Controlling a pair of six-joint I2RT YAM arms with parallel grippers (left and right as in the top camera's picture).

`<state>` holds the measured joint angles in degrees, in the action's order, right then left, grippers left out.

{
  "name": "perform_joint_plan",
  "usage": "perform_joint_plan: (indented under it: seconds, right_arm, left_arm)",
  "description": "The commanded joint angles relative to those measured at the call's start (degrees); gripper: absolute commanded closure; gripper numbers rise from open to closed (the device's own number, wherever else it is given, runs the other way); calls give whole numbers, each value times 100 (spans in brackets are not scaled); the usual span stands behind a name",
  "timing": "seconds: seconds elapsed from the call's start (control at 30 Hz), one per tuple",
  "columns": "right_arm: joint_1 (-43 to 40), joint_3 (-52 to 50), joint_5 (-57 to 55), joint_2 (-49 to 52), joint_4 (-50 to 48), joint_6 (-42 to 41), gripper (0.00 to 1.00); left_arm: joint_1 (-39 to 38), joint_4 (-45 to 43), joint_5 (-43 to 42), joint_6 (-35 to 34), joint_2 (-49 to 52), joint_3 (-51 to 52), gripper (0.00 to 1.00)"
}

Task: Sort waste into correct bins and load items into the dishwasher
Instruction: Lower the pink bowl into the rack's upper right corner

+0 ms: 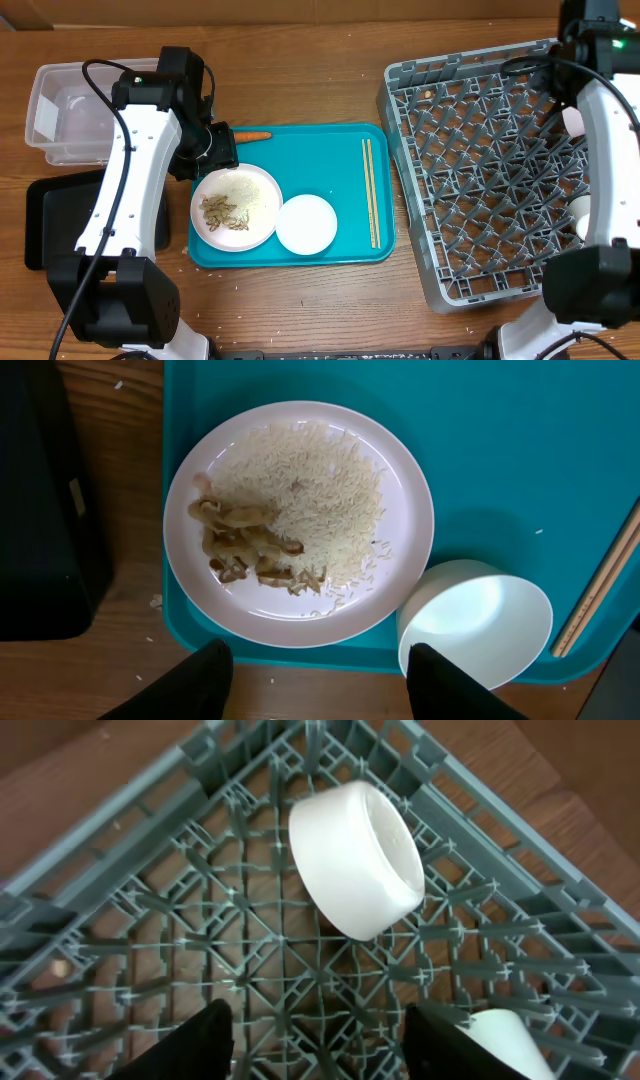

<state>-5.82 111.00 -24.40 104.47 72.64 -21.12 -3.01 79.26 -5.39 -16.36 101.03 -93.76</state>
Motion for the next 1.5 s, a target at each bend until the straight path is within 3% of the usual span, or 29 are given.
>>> perform_joint_plan:
  seconds: [0.0,0.2,0.37,0.73,0.9,1.17,1.33,1.47]
  right_arm:
    - [-68,48,127,39,-184,330,49]
    - [-153,35,774,243,-787,1355,50]
    - [-264,33,916,520,-1023,1788,44]
    - [-1012,33,1390,1314,-372,1814,28]
    - [-1209,35,1580,1272,-127,1794,30]
    - [-1263,39,293,942,11,299,30]
    - [-1263,39,44,857,-39,-297,30]
    - [-1263,39,199,857,-129,-282,27]
  left_arm:
    - [-44,-2,-63,-37,-140,-85,41]
    - [-44,0,-66,-39,-140,-85,41]
    - [-44,-4,-61,-37,-140,-85,41]
    - [-44,-22,-61,-37,-140,-85,40]
    - [-44,-35,-63,-37,-140,-85,40]
    - [-44,-24,-61,-37,-140,-85,40]
    - [-44,-15,-61,-37,-140,-85,39]
    - [-44,-17,-61,-37,-140,-85,39]
